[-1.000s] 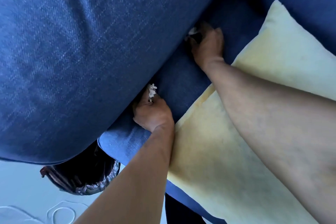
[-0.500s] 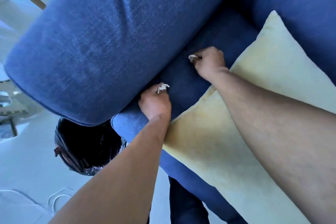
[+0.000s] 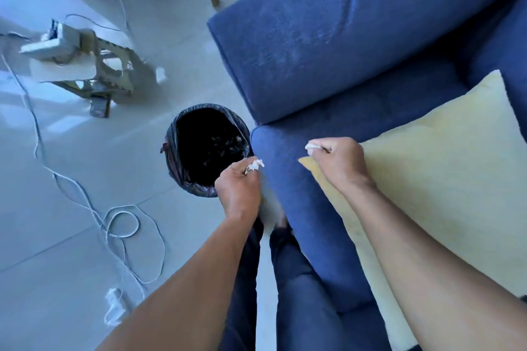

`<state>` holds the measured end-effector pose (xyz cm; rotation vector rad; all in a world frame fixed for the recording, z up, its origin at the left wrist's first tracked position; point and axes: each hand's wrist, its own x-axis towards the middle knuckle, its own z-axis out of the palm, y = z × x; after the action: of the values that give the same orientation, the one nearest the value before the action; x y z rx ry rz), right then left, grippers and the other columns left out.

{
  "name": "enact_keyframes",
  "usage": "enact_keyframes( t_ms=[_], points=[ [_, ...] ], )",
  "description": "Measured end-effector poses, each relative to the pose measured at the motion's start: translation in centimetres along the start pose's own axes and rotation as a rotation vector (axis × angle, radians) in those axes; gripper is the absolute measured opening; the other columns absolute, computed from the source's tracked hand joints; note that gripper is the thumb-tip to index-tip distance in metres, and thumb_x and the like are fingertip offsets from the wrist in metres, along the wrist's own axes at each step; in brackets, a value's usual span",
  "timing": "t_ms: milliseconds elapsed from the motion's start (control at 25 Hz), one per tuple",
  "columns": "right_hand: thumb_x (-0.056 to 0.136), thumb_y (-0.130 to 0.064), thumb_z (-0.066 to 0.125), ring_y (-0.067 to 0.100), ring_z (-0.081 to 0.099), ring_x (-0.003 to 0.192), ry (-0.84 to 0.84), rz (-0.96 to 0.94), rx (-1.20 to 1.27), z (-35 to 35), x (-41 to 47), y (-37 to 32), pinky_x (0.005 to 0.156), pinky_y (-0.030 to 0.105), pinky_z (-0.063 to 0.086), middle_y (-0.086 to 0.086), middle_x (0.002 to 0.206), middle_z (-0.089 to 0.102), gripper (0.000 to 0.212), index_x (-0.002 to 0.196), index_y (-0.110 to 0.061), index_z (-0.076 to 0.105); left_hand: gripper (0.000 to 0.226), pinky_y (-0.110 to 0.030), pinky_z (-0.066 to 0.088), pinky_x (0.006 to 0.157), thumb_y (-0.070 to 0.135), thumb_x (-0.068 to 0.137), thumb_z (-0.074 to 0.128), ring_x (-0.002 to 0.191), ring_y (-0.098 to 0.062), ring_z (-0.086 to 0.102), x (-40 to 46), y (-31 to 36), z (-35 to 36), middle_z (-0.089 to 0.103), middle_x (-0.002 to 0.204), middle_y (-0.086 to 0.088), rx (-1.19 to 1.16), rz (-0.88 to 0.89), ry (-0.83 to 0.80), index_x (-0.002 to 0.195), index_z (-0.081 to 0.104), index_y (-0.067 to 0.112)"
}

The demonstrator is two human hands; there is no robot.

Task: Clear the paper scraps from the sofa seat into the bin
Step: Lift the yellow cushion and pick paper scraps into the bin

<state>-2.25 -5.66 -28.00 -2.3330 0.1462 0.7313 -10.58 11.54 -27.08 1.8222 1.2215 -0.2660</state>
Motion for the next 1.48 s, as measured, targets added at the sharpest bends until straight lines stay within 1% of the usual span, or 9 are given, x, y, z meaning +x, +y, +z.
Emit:
enact_keyframes(
  t_ms=[80,200,480,720,800,880,1040,1280,1480],
  points=[
    [0.087,-0.015,0.060,0.019,0.036,0.066,-0.034,0.021,-0.001,2.3,-1.3,-1.0,0.054,0.025,0.034,-0.018,0.059,0.039,0.017,0.077,-0.002,0.056,0.024,-0.004,0.040,0.065,0.016,0.087,0.065,0.078,-0.008,0.067,-0.1,-2.1,-2.9,0.074,0.085,0.012,0.008,-0.035,0.067,0.101,0.078,0.031],
    [0.089,-0.020,0.065,0.022,0.066,0.088,-0.073,-0.014,-0.018,6.8,-1.9,-3.6,0.078,0.027,0.052,-0.005,0.094,0.078,0.015,0.096,-0.016,0.078,0.026,0.000,0.036,0.057,0.013,0.089,0.062,0.065,0.000,0.059,1.1,-6.0,-6.8,0.069,0.079,0.010,-0.012,-0.138,0.160,0.103,0.078,0.027],
    [0.082,-0.024,0.069,0.020,0.068,0.076,-0.088,-0.097,-0.032,19.1,1.4,-7.8,0.076,0.032,0.054,0.000,0.077,0.076,0.014,0.092,-0.021,0.078,0.017,-0.021,0.042,0.066,0.023,0.087,0.064,0.072,-0.015,0.062,8.4,-12.2,-9.3,0.072,0.075,0.007,0.040,-0.140,0.242,0.094,0.078,0.027],
    [0.086,-0.016,0.045,0.023,0.071,0.102,-0.154,0.009,-0.075,24.1,5.4,-8.0,0.093,0.037,0.057,0.002,0.119,0.073,0.047,0.126,-0.023,0.067,0.018,-0.008,0.037,0.059,0.023,0.089,0.063,0.065,-0.008,0.058,14.0,-12.8,-9.0,0.068,0.073,0.010,0.024,-0.082,0.248,0.096,0.078,0.027],
    [0.085,-0.016,0.043,0.023,0.071,0.103,-0.148,0.023,-0.085,24.0,5.4,-7.9,0.093,0.038,0.058,0.003,0.119,0.073,0.047,0.124,-0.024,0.068,0.014,-0.006,0.038,0.059,0.025,0.091,0.061,0.066,-0.007,0.058,15.1,-12.5,-9.1,0.064,0.075,0.010,0.049,-0.092,0.188,0.093,0.075,0.026],
    [0.086,-0.018,0.046,0.022,0.071,0.102,-0.138,0.024,-0.088,23.1,4.5,-8.0,0.094,0.037,0.056,0.003,0.111,0.075,0.043,0.122,-0.025,0.069,0.009,-0.021,0.049,0.075,0.023,0.091,0.060,0.081,-0.016,0.062,15.3,-12.1,-9.1,0.066,0.085,0.006,0.081,-0.127,0.124,0.086,0.066,0.028],
    [0.090,-0.018,0.050,0.022,0.068,0.107,-0.060,0.017,-0.049,20.2,1.6,-8.8,0.098,0.035,0.052,0.003,0.113,0.076,0.039,0.124,-0.023,0.069,0.040,-0.025,0.045,0.098,0.022,0.089,0.062,0.113,-0.019,0.063,13.4,-10.9,-10.2,0.068,0.123,0.002,0.088,-0.151,0.086,0.129,0.063,0.019],
    [0.093,-0.022,0.056,0.025,0.063,0.119,0.123,-0.112,0.028,13.3,-3.8,-11.1,0.105,0.043,0.047,0.003,0.129,0.068,0.041,0.132,-0.017,0.063,0.033,-0.017,0.041,0.097,0.026,0.095,0.060,0.111,-0.005,0.062,6.4,-6.1,-12.3,0.069,0.122,0.007,0.033,0.122,0.021,0.127,0.066,0.021],
    [0.096,-0.018,0.059,0.026,0.058,0.122,0.340,-0.067,0.036,5.6,-8.1,-10.7,0.106,0.033,0.041,0.003,0.138,0.062,0.042,0.137,-0.014,0.058,0.035,-0.026,0.045,0.104,0.029,0.096,0.062,0.114,-0.009,0.062,1.8,0.1,-12.1,0.068,0.125,0.009,0.134,0.424,-0.094,0.130,0.065,0.025]
  ],
)
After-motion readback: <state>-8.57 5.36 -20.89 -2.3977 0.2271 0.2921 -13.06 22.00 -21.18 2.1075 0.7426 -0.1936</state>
